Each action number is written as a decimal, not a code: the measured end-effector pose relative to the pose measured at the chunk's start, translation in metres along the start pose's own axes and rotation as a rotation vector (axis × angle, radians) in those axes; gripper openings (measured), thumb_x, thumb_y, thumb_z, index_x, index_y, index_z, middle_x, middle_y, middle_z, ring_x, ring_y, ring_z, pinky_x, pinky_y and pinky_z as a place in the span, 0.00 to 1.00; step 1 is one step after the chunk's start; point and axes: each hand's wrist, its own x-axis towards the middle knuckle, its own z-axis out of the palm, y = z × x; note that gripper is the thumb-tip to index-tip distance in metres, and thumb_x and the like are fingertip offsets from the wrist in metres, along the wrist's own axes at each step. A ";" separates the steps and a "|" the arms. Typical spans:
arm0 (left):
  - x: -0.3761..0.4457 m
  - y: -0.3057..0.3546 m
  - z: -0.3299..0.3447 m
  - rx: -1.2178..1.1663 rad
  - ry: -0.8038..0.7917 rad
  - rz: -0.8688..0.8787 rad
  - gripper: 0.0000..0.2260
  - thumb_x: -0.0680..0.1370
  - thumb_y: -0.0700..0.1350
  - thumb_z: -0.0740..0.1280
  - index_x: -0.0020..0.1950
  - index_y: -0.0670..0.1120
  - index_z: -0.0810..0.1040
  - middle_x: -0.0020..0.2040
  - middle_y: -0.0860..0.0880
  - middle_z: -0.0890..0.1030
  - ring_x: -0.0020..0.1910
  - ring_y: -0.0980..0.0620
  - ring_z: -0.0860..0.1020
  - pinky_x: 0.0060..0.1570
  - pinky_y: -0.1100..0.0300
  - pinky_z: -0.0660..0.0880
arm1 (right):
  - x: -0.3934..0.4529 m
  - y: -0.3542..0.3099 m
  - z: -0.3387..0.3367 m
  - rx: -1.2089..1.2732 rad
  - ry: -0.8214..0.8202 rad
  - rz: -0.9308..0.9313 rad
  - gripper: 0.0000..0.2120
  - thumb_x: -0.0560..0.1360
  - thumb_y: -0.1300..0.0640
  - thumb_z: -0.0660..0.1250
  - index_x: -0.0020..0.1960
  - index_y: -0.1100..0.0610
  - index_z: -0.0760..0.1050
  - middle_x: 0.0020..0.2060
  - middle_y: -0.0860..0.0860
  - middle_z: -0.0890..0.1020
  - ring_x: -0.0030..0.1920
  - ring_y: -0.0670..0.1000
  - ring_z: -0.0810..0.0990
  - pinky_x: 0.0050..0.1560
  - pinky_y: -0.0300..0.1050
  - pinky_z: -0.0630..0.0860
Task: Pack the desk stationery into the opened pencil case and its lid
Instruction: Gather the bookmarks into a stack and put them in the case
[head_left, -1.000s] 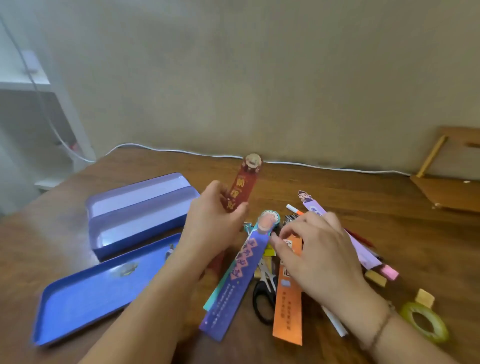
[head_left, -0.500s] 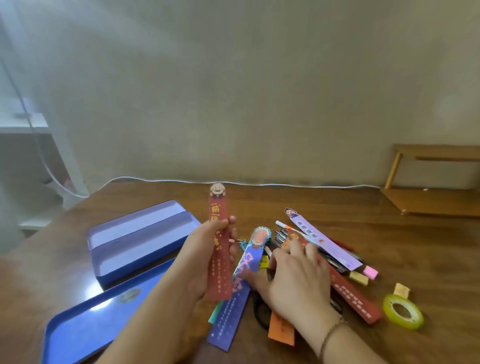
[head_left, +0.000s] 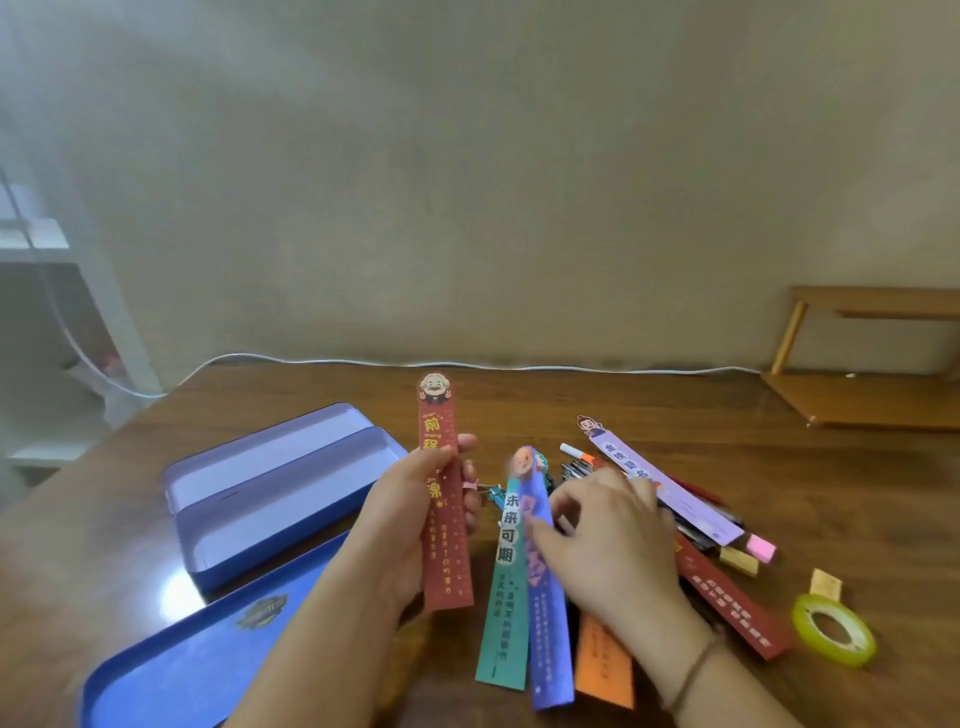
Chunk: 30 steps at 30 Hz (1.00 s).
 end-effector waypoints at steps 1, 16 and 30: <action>0.000 0.000 0.000 -0.002 0.009 -0.007 0.10 0.81 0.43 0.60 0.56 0.42 0.79 0.33 0.47 0.76 0.28 0.52 0.71 0.26 0.62 0.70 | 0.003 0.004 -0.002 0.134 0.032 0.014 0.13 0.71 0.39 0.68 0.34 0.46 0.73 0.39 0.41 0.75 0.47 0.48 0.69 0.50 0.47 0.71; -0.017 -0.014 0.019 0.251 -0.244 -0.131 0.12 0.82 0.51 0.61 0.59 0.47 0.78 0.49 0.39 0.85 0.44 0.44 0.83 0.51 0.47 0.79 | 0.004 0.003 -0.021 1.232 -0.029 0.237 0.08 0.69 0.61 0.75 0.41 0.63 0.77 0.34 0.66 0.82 0.18 0.49 0.69 0.18 0.37 0.64; -0.020 -0.011 0.018 0.282 -0.358 -0.132 0.14 0.80 0.52 0.62 0.59 0.44 0.77 0.47 0.41 0.84 0.34 0.46 0.82 0.37 0.54 0.80 | -0.002 -0.001 -0.020 0.999 -0.042 0.075 0.06 0.73 0.59 0.73 0.39 0.61 0.82 0.29 0.56 0.83 0.28 0.49 0.82 0.30 0.39 0.76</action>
